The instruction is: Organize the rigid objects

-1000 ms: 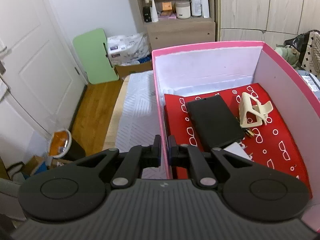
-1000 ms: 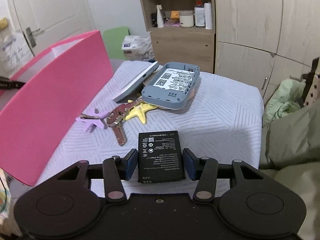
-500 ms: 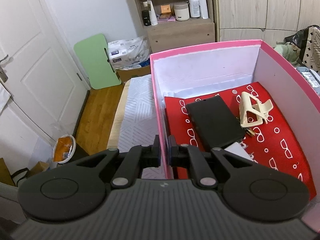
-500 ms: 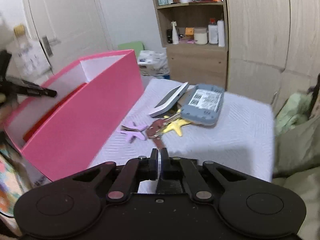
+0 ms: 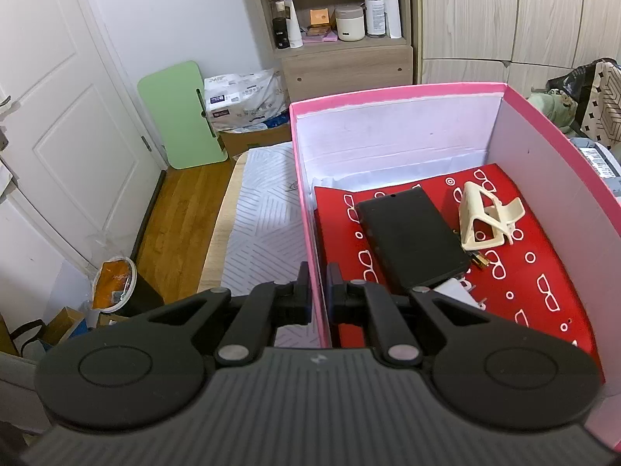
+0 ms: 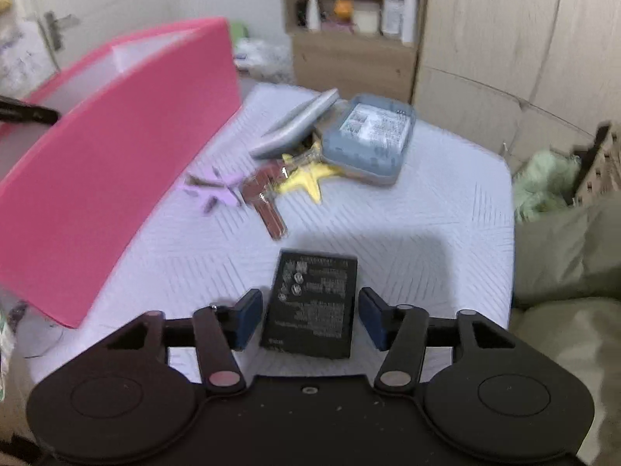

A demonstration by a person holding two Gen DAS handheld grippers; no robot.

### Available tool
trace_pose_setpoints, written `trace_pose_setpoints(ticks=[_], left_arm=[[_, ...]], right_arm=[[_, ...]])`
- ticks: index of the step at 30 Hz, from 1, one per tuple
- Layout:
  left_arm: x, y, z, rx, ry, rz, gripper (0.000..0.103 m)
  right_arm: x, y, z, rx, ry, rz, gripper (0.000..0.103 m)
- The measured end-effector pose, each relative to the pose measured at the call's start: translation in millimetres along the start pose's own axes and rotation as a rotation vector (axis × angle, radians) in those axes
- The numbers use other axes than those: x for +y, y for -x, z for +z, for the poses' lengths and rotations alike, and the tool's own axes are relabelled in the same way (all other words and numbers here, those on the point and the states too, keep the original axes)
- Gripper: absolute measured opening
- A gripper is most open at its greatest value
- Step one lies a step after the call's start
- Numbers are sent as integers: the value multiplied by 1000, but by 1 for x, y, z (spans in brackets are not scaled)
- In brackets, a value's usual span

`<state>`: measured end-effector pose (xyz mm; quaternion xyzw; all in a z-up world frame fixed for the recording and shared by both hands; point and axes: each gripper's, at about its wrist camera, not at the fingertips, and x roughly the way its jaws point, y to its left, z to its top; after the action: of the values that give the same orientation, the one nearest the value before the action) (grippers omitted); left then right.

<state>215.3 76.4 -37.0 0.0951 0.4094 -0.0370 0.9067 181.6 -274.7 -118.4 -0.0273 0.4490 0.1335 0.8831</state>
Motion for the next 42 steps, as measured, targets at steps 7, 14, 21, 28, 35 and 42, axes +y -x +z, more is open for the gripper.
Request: trace_pose_setpoints(ticks=[7, 14, 21, 28, 35, 42], left_arm=[[-1, 1, 0, 3, -19, 17, 7], [0, 1, 0, 1, -7, 4, 7], [1, 1, 0, -1, 0, -4, 7], [0, 1, -1, 0, -2, -2, 7], [2, 0, 1, 0, 17, -15, 7], [3, -1, 1, 2, 25, -23, 7]], right_arm=[[2, 0, 9, 18, -45, -37, 54], [12, 26, 17, -64, -48, -18, 54], [53, 75, 47, -211, 51, -12, 54], [123, 92, 84, -231, 280, 213, 54], [176, 38, 114, -63, 658, 229, 54], [182, -5, 123, 99, 842, 228, 54]])
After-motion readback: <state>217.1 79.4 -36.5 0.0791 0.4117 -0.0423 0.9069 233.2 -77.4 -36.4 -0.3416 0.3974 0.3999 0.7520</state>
